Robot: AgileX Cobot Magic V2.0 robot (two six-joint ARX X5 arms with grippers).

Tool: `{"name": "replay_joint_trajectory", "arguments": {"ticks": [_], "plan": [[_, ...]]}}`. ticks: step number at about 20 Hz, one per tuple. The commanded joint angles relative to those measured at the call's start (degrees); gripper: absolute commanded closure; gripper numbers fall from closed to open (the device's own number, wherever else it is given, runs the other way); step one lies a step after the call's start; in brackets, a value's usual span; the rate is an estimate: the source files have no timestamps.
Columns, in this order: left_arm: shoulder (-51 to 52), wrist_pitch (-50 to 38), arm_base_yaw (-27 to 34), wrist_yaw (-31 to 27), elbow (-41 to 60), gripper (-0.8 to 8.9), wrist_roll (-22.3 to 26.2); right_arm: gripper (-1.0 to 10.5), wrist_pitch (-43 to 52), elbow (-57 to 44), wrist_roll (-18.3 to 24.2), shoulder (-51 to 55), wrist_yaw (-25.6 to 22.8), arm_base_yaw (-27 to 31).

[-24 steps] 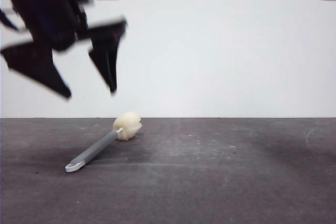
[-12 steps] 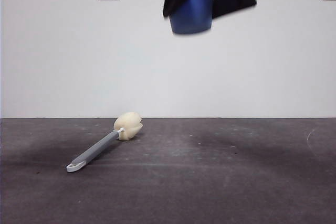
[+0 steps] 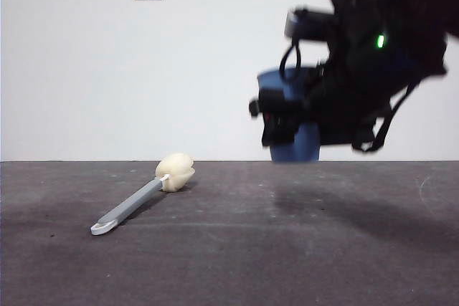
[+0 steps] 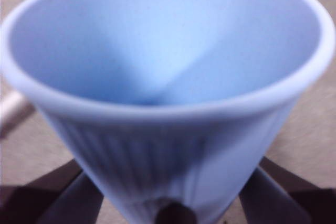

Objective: Pick up the cup brush,pick up the cup,insert the brush into the cup,clean the cup,put the cup brush back,put the cup back to the fixed position on the table

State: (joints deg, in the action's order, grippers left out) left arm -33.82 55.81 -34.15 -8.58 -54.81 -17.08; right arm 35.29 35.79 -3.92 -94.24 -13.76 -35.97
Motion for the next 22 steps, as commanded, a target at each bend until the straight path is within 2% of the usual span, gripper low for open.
{"name": "replay_joint_trajectory", "arguments": {"ticks": [1,4,6,8,13,15,18,20,22], "plan": [[0.2,0.7,0.1,0.0,0.3,4.04,0.5,9.6,4.3,-0.6,-0.7,-3.7,0.3,1.2],[0.2,1.7,0.1,0.0,0.3,4.04,0.5,9.6,7.0,-0.6,1.1,-6.6,0.6,3.2],[0.2,1.7,0.1,0.0,0.3,4.04,0.5,9.6,8.3,-0.6,1.4,-8.0,3.3,4.5],[0.2,1.7,0.1,0.0,0.3,4.04,0.6,9.6,9.7,-0.6,1.4,-9.4,3.6,5.6],[0.2,1.7,0.1,-0.1,0.3,4.04,0.6,9.6,8.8,-0.6,1.4,-11.4,5.0,7.2],[0.2,1.7,0.1,-0.2,0.3,4.04,0.6,9.6,7.4,-0.6,1.4,-11.9,7.9,7.3],[0.2,1.7,0.1,-0.2,0.3,4.04,0.6,9.6,4.8,-0.6,1.4,-12.4,7.9,7.3],[0.2,1.7,0.1,-0.2,0.3,4.04,0.6,9.3,2.3,-0.6,1.4,-12.4,7.8,7.3],[0.2,1.7,0.1,-0.2,0.3,4.04,0.6,7.9,-0.8,-0.6,1.4,-12.4,7.9,7.3]]}}
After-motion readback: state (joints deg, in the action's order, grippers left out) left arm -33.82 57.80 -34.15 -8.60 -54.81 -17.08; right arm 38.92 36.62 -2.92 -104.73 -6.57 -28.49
